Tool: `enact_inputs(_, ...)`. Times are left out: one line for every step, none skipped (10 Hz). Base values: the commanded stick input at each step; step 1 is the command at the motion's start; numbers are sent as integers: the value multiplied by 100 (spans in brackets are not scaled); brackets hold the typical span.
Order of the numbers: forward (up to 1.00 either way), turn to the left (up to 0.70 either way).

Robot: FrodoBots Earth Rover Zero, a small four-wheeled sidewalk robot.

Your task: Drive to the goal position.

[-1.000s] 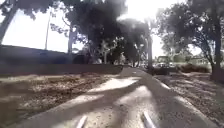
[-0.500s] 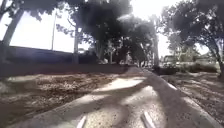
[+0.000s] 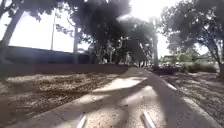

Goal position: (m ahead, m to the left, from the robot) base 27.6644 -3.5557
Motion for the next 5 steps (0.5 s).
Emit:
enact_inputs(0, -85)
enact_inputs(0, -85)
enact_inputs(0, -85)
enact_inputs(0, -85)
enact_inputs(0, -85)
